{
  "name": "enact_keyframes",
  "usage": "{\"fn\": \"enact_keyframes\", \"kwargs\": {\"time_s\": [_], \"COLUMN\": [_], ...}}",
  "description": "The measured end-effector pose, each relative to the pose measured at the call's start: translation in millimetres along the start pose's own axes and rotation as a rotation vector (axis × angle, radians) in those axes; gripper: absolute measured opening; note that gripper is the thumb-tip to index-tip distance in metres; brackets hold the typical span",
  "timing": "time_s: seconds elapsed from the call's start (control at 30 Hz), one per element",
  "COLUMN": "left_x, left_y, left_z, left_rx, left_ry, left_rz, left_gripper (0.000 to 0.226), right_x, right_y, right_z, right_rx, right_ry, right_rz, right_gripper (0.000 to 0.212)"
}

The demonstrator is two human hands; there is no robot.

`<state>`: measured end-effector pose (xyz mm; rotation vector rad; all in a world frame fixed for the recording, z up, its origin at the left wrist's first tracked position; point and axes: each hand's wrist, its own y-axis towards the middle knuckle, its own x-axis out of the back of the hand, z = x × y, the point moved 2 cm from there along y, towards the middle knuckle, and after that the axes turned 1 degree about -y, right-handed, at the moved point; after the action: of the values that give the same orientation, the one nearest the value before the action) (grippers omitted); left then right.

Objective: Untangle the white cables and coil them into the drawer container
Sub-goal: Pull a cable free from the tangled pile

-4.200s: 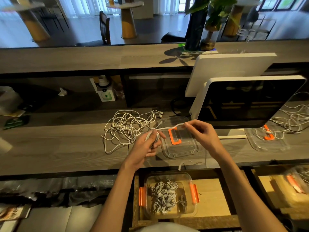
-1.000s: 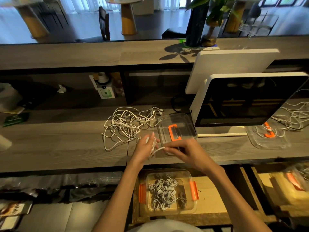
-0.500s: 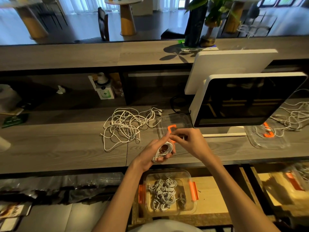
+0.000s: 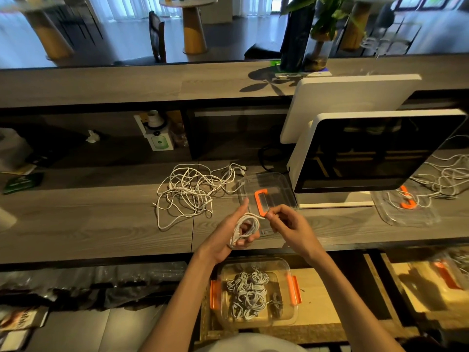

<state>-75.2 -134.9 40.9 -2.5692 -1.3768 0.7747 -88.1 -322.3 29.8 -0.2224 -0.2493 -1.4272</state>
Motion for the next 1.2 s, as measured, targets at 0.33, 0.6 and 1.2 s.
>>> {"fn": "enact_keyframes", "kwargs": {"time_s": [0.33, 0.6, 1.2], "left_x": [-5, -6, 20], "left_y": [-4, -2, -5], "left_z": [-4, -3, 8], "left_rx": [-0.159, -0.237, -0.225], "left_ry": [0.250, 0.246, 0.149], "left_rz": [-0.131, -0.306, -0.600], "left_gripper": [0.033, 0.030, 0.018], "right_x": [4, -20, -31], "right_y": [6, 8, -19], "right_z": [3, -8, -1], "right_rx": [0.037, -0.101, -0.057], "right_ry": [-0.070, 0.112, -0.026], "right_rz": [-0.067, -0.023, 0.035], "right_gripper": [0.009, 0.023, 0.017]}}
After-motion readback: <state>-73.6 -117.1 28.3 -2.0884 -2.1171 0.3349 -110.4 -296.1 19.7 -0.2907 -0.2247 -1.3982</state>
